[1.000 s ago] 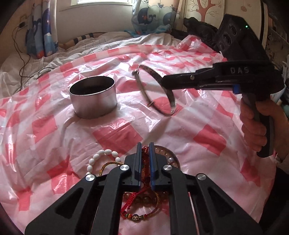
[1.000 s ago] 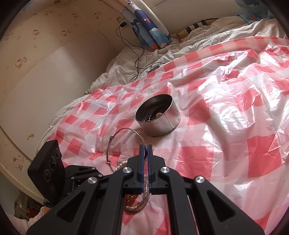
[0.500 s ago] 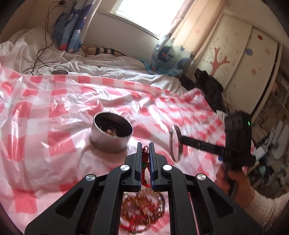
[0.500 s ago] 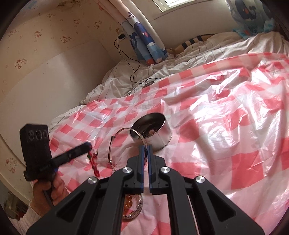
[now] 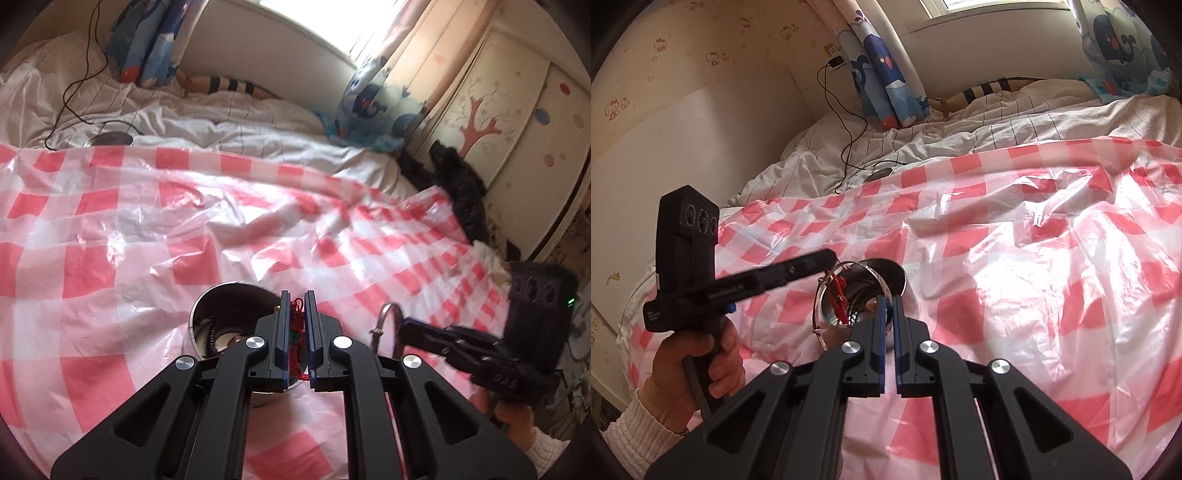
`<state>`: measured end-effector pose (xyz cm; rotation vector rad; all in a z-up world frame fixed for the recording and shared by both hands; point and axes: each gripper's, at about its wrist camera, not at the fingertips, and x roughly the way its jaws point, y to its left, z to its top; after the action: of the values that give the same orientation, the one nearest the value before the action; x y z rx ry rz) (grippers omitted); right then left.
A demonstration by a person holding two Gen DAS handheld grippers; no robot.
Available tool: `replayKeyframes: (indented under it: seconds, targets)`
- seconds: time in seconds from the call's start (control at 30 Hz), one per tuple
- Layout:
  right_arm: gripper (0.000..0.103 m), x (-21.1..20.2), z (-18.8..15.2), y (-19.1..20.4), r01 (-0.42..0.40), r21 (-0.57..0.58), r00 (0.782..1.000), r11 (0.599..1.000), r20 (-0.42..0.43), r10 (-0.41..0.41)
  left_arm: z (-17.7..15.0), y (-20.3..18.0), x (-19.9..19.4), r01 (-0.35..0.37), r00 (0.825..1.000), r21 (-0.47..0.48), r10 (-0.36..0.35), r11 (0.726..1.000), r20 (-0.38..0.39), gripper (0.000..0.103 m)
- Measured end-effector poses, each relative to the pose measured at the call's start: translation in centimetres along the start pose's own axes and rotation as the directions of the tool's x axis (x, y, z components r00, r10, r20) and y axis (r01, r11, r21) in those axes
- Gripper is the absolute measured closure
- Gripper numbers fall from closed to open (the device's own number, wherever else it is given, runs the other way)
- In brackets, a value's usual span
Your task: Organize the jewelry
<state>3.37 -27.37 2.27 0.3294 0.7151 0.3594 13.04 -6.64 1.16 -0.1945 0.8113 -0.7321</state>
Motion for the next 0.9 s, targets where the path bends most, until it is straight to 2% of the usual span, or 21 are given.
replayKeyframes:
  seconds: [0.1,0.13,0.17,0.2,0.23,0.33,0.4,0.53,0.67,0.8,0.83,0.87,0.9]
  targets:
    - [0.097,1.1,0.4,0.0,0.008,-0.012,1.0,1.0,-0.018,-0.008,-0.5,0.9,1.7,-0.089,0.993,0.009,0.09,0.996,-0.08,0.094]
    - [0.097,1.4,0.4,0.1,0.01,-0.017,1.0,1.0,-0.024,-0.01,-0.7,1.3,1.9,-0.118,0.988,0.008,0.119,0.993,-0.098,0.086]
    - [0.097,1.8,0.5,0.2,0.01,-0.024,1.0,1.0,-0.03,-0.01,-0.9,1.6,1.7,-0.149,0.983,0.001,0.149,0.989,-0.104,0.073]
    - [0.097,2.1,0.6,0.3,0.009,-0.03,0.999,1.0,-0.034,-0.01,-1.0,1.8,1.3,-0.139,0.986,-0.01,0.137,0.99,-0.097,0.064]
    - [0.097,2.4,0.7,0.5,0.011,-0.037,0.999,0.999,-0.038,-0.013,-1.1,2.0,0.6,-0.122,0.99,-0.018,0.121,0.992,-0.076,0.062]
    - [0.097,3.4,1.1,0.9,0.016,-0.059,0.999,0.998,-0.05,-0.019,-1.2,2.2,-1.8,-0.169,0.985,-0.024,0.169,0.985,-0.031,0.045]
    - [0.097,4.3,1.6,1.4,0.015,-0.076,0.998,0.997,-0.058,-0.02,-1.3,2.5,-3.1,-0.163,0.987,-0.037,0.163,0.986,-0.017,0.045]
    - [0.097,6.3,2.5,2.7,0.033,-0.119,0.996,0.992,-0.076,-0.042,-2.5,3.0,-5.8,-0.198,0.98,-0.025,0.197,0.98,-0.017,0.043]
    - [0.097,8.5,2.7,3.6,0.075,-0.161,0.99,0.984,-0.105,-0.093,-4.4,3.5,-8.1,-0.231,0.973,-0.028,0.231,0.972,-0.022,0.036]
    - [0.097,10.2,1.8,3.8,0.107,-0.203,0.974,0.973,-0.174,-0.143,-5.9,3.3,-9.4,-0.214,0.977,-0.03,0.213,0.976,-0.029,0.034]
    - [0.086,10.2,1.6,3.9,0.114,-0.209,0.974,0.971,-0.171,-0.151,-6.2,3.1,-9.6,-0.202,0.979,-0.019,0.201,0.979,-0.037,0.033]
    - [0.062,9.8,1.4,3.9,0.121,-0.216,0.975,0.969,-0.155,-0.157,-6.6,2.6,-9.7,-0.187,0.981,0.001,0.187,0.982,-0.047,0.031]
    - [0.054,8.6,1.2,4.1,0.142,-0.223,0.98,0.964,-0.103,-0.169,-7.1,2.2,-9.7,-0.178,0.982,0.024,0.179,0.984,-0.057,0.028]
